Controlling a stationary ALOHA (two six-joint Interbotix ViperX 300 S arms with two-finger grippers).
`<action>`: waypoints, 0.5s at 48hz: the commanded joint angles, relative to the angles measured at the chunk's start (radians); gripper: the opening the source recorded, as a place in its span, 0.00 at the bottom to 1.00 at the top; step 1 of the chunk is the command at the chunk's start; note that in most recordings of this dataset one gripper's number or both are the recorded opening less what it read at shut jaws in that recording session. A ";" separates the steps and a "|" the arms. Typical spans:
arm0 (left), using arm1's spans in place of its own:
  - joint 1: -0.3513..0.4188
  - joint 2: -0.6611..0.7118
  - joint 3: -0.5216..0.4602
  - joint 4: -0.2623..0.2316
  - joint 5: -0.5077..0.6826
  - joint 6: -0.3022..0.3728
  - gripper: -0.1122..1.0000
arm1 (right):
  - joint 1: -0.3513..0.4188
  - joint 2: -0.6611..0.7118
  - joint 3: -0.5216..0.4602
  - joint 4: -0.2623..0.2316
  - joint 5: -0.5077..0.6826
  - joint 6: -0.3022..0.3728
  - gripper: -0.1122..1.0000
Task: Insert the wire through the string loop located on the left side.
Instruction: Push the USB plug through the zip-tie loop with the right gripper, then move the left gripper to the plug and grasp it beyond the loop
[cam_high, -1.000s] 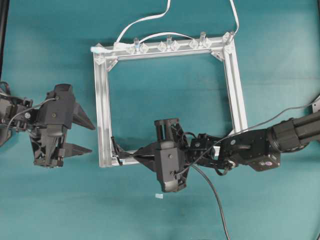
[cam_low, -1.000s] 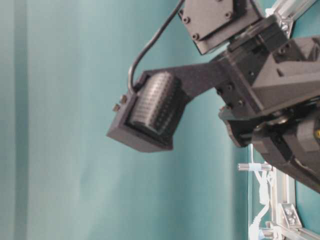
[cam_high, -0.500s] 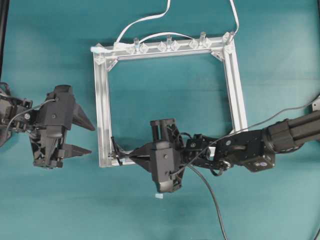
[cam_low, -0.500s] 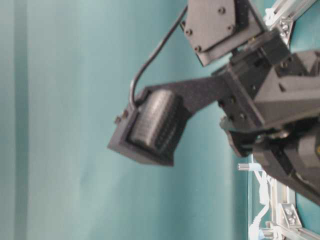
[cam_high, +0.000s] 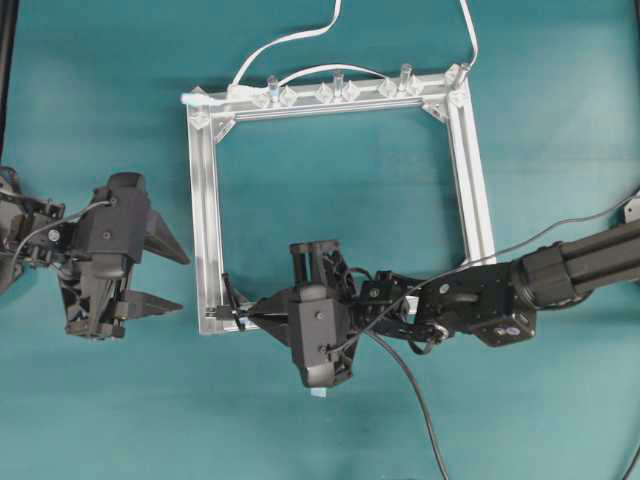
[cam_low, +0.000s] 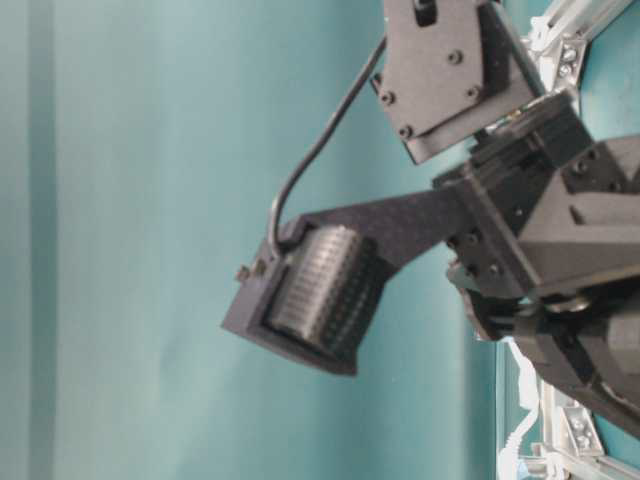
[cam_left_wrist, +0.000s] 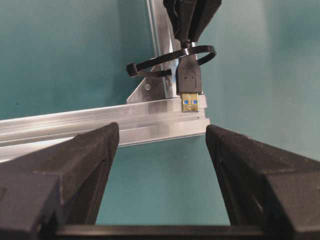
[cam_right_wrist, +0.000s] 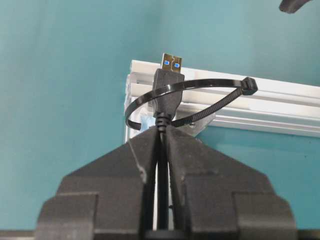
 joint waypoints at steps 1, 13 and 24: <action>-0.006 -0.003 -0.023 0.003 -0.006 -0.006 0.76 | -0.002 -0.018 -0.023 -0.003 0.003 -0.002 0.14; -0.021 0.008 -0.034 0.002 -0.008 -0.008 0.76 | -0.003 -0.017 -0.025 -0.003 0.008 -0.002 0.14; -0.063 0.087 -0.075 0.002 -0.023 -0.009 0.76 | -0.003 -0.017 -0.025 -0.003 0.006 -0.002 0.14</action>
